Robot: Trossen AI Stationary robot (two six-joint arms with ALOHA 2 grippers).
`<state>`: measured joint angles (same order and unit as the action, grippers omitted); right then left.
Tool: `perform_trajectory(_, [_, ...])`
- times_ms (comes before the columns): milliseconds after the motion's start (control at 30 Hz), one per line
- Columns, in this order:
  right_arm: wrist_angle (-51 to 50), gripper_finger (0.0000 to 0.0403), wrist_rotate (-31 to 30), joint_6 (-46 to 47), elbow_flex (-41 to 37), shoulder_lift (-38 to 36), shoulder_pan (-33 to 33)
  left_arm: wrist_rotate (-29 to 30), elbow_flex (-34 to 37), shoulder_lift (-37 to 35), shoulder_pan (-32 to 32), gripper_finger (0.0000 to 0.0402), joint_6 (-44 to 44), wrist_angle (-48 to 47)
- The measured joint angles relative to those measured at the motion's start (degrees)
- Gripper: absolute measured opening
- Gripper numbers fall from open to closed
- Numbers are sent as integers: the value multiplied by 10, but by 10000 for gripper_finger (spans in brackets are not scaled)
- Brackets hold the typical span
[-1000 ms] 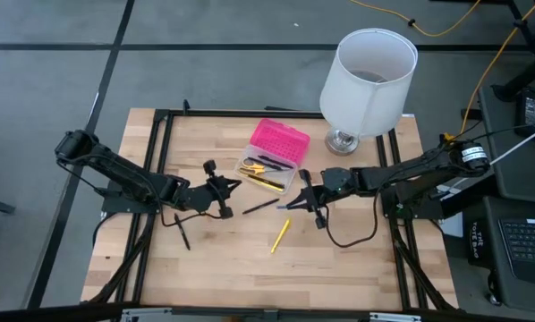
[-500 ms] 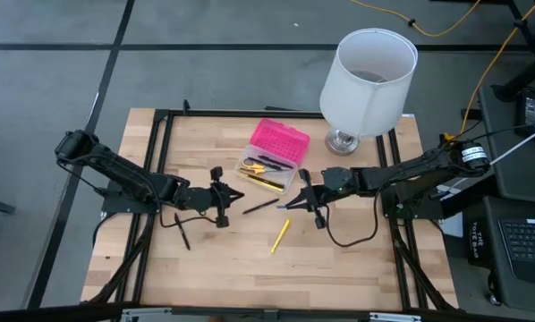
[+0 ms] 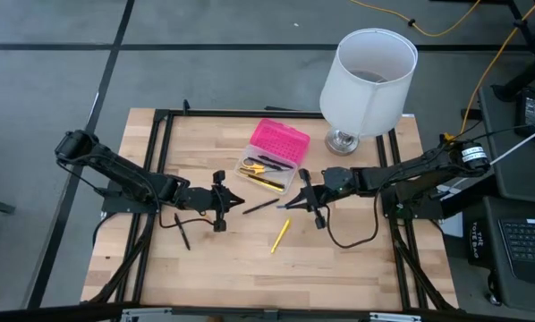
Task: Pick & place school supplies into a supply box
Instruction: Put the blue pen into the pink supply box
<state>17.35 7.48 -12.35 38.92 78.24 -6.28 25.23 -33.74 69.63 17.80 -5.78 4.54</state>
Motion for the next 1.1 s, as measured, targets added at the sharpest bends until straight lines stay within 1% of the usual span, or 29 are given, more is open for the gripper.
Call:
perform_trajectory(167, [9,16,-18,4,0,0,0,0,0,0,0,4,0,0])
perform_trajectory(267, [10,16,-23,21,0,0,0,0,0,0,0,2,0,0])
perform_trajectory(367, [12,16,-50,33,0,0,0,0,0,0,0,2,0,0])
perform_trajectory(567, [19,16,-85,31,0,0,0,11,-1,0,-3,6,40,5])
perform_trajectory(733, [-4,16,-129,30,23,0,0,12,-1,0,-3,3,17,17])
perform_trajectory(833, [-27,16,-131,31,41,0,0,6,-1,0,-3,1,7,18])
perform_trajectory(1033, [-26,16,-142,36,50,1,1,5,-1,0,-3,3,26,21])
perform_trajectory(1100, [-25,16,-156,47,50,3,1,-19,-1,0,-3,3,39,33])
